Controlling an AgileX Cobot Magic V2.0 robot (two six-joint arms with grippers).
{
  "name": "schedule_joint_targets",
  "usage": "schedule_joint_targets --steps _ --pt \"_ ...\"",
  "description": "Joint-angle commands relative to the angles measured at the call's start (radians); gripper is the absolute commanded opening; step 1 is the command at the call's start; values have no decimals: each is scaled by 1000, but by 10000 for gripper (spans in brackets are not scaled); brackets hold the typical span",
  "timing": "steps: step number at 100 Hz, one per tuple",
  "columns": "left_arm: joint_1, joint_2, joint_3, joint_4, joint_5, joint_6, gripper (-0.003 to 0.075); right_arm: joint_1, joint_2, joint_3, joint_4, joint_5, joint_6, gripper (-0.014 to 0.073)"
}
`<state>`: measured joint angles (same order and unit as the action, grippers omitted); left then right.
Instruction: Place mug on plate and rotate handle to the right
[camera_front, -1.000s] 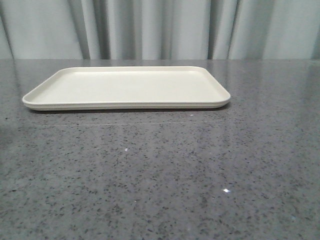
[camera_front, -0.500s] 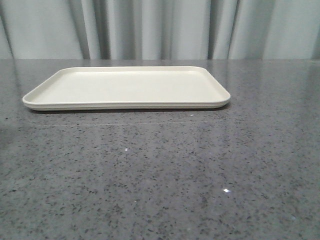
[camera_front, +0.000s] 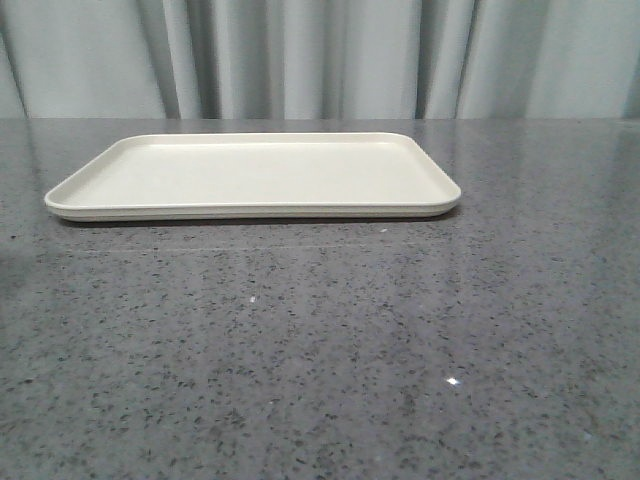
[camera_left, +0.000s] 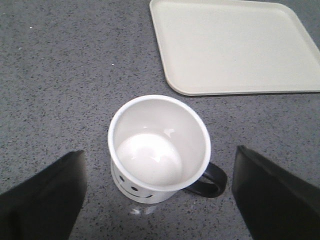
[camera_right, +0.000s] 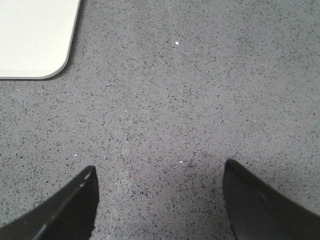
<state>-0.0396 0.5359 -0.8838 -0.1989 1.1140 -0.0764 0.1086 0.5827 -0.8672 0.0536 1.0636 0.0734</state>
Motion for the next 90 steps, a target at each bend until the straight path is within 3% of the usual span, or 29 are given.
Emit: schedule_joint_targets --steps 1,90 --pt "1 38 -31 11 -46 -14 564 2 10 -34 -3 -62 -8 530" --pt "1 424 -31 67 -103 -14 564 2 10 -34 -3 -54 -8 530"
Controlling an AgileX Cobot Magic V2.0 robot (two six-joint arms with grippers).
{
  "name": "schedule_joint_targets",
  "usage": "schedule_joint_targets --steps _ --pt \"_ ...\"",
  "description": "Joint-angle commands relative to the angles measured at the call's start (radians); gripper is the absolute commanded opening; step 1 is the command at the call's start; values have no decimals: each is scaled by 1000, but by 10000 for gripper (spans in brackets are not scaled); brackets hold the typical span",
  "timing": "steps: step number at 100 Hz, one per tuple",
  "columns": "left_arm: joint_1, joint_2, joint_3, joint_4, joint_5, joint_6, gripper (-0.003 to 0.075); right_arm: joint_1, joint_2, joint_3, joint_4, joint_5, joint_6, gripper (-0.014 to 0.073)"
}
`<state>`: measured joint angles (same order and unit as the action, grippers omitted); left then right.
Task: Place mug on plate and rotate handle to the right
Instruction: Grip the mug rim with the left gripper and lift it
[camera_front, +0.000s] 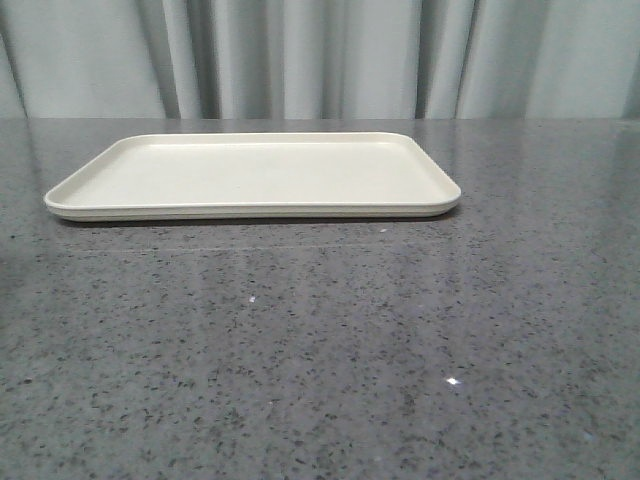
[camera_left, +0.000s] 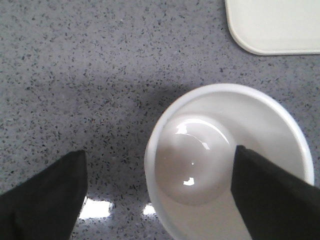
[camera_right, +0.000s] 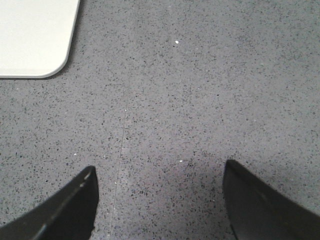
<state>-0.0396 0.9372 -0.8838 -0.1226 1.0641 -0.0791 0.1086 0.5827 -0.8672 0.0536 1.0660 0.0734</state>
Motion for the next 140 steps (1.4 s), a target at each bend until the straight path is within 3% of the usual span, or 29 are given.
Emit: schedule_joint_targets --steps 1,25,34,53,71,100,140 --pt "1 25 -31 -9 -55 -12 564 2 10 -34 -3 -56 -8 530" --pt "1 92 -31 -9 -67 -4 563 2 10 -34 -3 -56 -8 530" --pt "1 105 -31 -9 -67 -4 516 2 10 -34 -3 -56 -8 530" --pt "1 114 -31 -9 -67 -2 288 2 10 -34 -3 -56 -8 530" --pt "1 114 -31 -9 -67 0 -18 2 10 -34 -3 -56 -8 530" --pt "1 109 -68 -22 -20 1 -20 2 10 -34 -3 -57 -8 530" --pt "1 123 -273 -77 14 5 -20 2 10 -34 -3 -59 -8 530"
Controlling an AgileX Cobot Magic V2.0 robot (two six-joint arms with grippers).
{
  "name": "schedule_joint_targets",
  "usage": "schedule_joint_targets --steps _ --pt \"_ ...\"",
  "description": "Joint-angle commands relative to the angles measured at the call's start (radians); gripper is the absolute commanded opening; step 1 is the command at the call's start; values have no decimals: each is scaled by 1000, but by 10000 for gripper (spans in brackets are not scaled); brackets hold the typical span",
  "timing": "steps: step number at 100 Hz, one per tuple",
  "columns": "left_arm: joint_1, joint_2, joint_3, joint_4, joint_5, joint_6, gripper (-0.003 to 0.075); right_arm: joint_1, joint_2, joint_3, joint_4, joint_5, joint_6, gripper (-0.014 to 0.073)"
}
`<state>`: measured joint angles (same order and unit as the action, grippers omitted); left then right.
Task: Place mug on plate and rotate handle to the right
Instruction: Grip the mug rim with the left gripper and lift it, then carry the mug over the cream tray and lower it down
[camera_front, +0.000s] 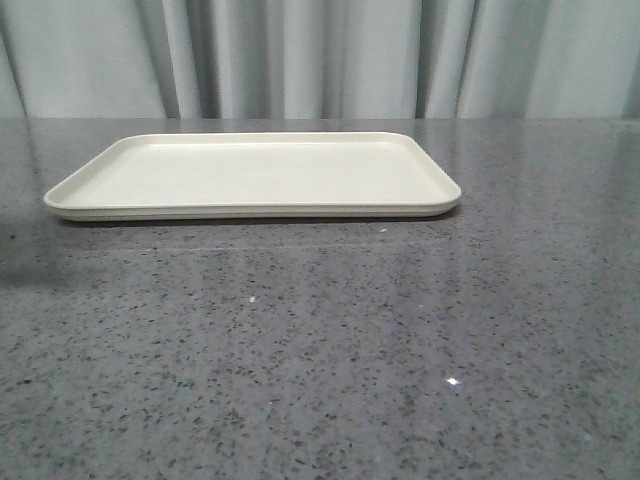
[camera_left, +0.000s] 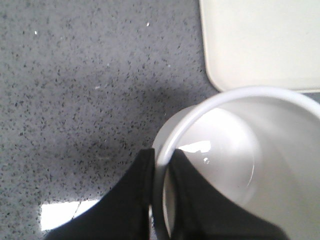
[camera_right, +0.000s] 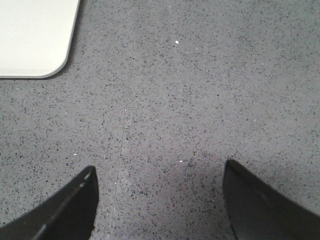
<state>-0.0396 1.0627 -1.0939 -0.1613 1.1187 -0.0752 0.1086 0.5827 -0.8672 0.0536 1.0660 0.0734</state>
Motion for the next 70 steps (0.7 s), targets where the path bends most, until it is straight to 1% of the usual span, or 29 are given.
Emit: schedule_joint_targets --steps 1,13,32,50,70 --pt "-1 1 -66 -38 -41 1 -20 2 10 -34 -3 -59 -8 530" --pt "-37 45 -112 -42 -50 1 -20 2 10 -34 -3 -59 -8 530" --pt "-150 165 -200 -44 -86 1 -20 2 10 -34 -3 -59 -8 530" --pt "-249 325 -333 -44 -101 1 -20 2 10 -34 -3 -59 -8 530" --pt "-307 472 -491 -44 -99 -1 -20 2 10 -34 -3 -59 -8 530"
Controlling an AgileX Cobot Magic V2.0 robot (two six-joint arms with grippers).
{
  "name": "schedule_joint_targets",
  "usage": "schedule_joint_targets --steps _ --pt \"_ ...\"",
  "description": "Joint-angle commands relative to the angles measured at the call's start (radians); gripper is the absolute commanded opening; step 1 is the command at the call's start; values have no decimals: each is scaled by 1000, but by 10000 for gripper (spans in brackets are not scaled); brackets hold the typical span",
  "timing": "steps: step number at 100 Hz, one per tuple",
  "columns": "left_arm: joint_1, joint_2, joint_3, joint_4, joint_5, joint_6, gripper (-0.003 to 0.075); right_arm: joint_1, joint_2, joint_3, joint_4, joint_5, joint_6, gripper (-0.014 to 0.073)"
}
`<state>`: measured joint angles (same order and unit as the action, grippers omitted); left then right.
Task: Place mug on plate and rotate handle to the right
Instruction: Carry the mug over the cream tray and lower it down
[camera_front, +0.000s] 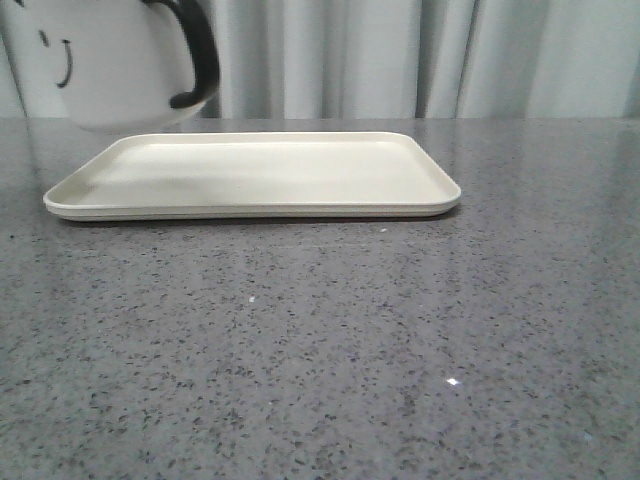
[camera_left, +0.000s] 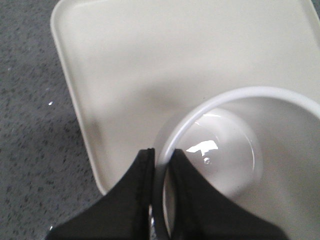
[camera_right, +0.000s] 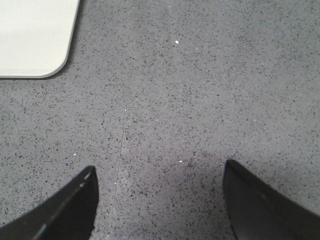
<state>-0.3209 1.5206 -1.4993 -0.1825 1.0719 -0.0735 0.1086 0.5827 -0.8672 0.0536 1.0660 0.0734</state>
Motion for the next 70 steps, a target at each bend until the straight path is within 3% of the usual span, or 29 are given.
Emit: schedule_joint_targets --steps 1,35,70 --pt "-28 23 -90 -23 -52 -3 -20 2 10 -34 -3 -59 -8 530" --pt "-49 198 -246 -23 -41 -9 -20 2 10 -34 -3 -58 -8 530" --pt "-51 272 -266 -21 -26 -11 -20 2 10 -34 -3 -58 -8 530"
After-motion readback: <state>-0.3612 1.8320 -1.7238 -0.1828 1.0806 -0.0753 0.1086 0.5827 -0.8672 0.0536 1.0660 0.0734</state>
